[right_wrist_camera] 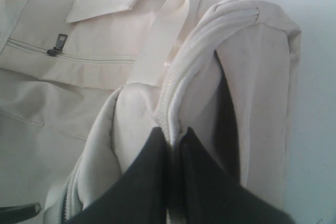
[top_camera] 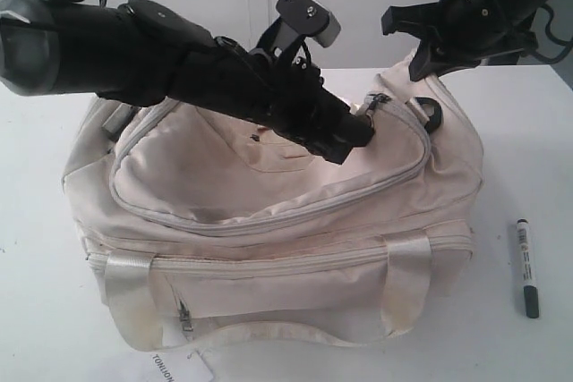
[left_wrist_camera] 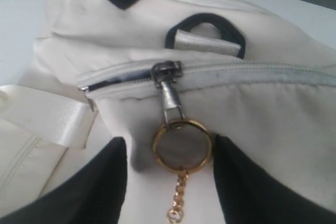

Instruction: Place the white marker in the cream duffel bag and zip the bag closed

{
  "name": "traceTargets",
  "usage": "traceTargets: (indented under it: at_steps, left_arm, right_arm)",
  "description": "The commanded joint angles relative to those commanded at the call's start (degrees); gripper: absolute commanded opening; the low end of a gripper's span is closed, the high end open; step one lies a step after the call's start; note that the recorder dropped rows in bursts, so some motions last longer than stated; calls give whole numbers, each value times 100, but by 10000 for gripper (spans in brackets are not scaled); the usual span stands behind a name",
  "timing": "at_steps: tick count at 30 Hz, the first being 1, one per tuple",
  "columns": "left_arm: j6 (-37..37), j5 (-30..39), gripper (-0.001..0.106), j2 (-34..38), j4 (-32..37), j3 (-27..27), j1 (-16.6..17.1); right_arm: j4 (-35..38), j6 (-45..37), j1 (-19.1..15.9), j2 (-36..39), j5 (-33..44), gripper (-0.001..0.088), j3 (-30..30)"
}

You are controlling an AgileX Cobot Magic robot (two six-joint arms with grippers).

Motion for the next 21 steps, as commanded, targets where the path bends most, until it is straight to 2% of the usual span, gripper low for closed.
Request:
traceTargets:
  at_steps: [7, 8, 11, 13, 18, 21]
  left_arm:
    - [0, -91, 529, 107, 0, 0, 0]
    - [0, -149, 498, 107, 0, 0, 0]
    - [0, -174, 290, 96, 0, 0, 0]
    - [0, -174, 196, 96, 0, 0, 0]
    - [0, -174, 19, 31, 0, 0, 0]
    - [0, -174, 0, -106, 0, 0, 0]
  right_arm:
    - [0, 0, 0, 1, -24, 0, 0]
    - [-11, 0, 0, 1, -23, 0, 0]
    - [-11, 0, 0, 1, -34, 0, 0]
    - [-11, 0, 0, 1, -34, 0, 0]
    - [-11, 0, 0, 1, -34, 0, 0]
    - [-11, 0, 0, 1, -46, 0, 0]
